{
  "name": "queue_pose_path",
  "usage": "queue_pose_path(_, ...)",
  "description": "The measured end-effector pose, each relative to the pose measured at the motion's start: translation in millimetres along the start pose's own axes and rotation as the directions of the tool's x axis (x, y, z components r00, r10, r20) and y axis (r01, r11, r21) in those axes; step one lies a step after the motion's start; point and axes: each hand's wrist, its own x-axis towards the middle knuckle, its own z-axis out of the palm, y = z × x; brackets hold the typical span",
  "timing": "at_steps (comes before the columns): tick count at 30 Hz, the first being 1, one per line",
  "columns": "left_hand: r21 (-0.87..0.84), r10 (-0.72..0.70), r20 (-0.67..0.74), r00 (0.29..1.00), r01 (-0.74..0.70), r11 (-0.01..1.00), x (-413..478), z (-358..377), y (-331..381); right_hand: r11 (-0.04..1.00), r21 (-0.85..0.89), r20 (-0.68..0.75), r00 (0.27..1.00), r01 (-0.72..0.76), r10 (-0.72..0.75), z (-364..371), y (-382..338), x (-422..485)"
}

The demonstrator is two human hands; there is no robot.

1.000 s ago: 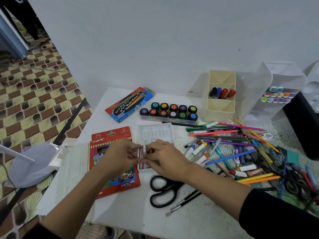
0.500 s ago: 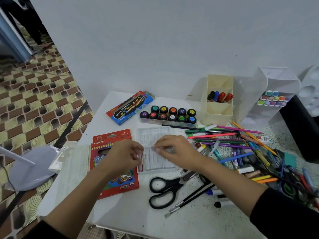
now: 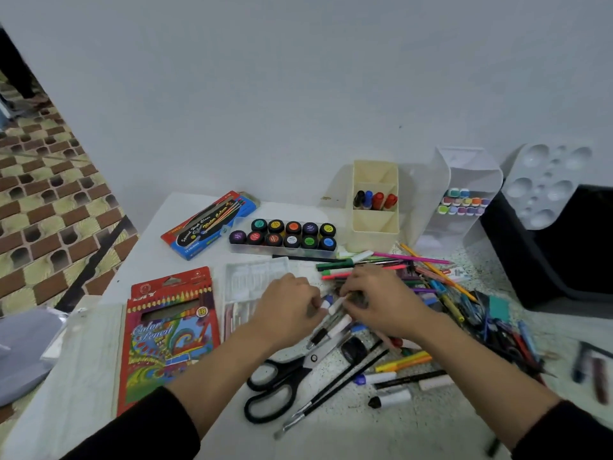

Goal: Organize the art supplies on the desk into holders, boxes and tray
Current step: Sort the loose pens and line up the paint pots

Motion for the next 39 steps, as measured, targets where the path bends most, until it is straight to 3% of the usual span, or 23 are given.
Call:
queue_pose_path(7, 0.045, -0.094, 0.037, 0.995, 0.092, 0.995, 2, -9, 7, 0.974, -0.207, 0.164, 0.985, 0.091, -0.057, 8, -7, 6)
queue_pose_path(13, -0.142, -0.143, -0.066, 0.988, 0.132, 0.981, 0, -20, 13, 0.958, -0.245, 0.252, 0.964, 0.147, -0.083, 0, -8, 13)
queue_pose_path(16, -0.406, -0.224, -0.113, 0.968, 0.161, 0.900, 2, -24, 16, 0.978, -0.145, 0.171, 0.977, 0.153, -0.127, 2, 1, 10)
queue_pose_path(19, -0.638, -0.272, -0.124, 0.954, 0.134, 0.758, 6, -32, 24, 0.985, 0.174, -0.003, 1.000, 0.010, -0.010, 0, 8, -1)
queue_pose_path(21, -0.722, -0.260, -0.108, 0.960, 0.104, 0.684, 8, -37, 34, 0.889, 0.446, -0.106, 0.981, -0.099, 0.163, -10, 8, -15)
queue_pose_path(24, -0.777, -0.195, -0.075, 0.978, 0.065, 0.627, 13, -37, 58, 0.749, 0.655, -0.233, 0.914, -0.104, 0.331, -30, 13, -42)
queue_pose_path(28, -0.813, -0.115, -0.026, 0.993, 0.046, 0.581, 23, -24, 106, 0.773, 0.627, -0.310, 0.879, -0.099, 0.363, -50, 36, -87)
queue_pose_path(34, -0.769, 0.012, -0.020, 1.000, -0.023, 0.639, 43, 11, 189, 0.824, 0.555, -0.356, 0.863, -0.114, 0.359, -72, 95, -160)
queue_pose_path(39, -0.761, 0.152, 0.095, 0.984, -0.027, 0.648, 50, 45, 258, 0.785, 0.597, -0.289, 0.869, -0.165, 0.401, -96, 155, -229)
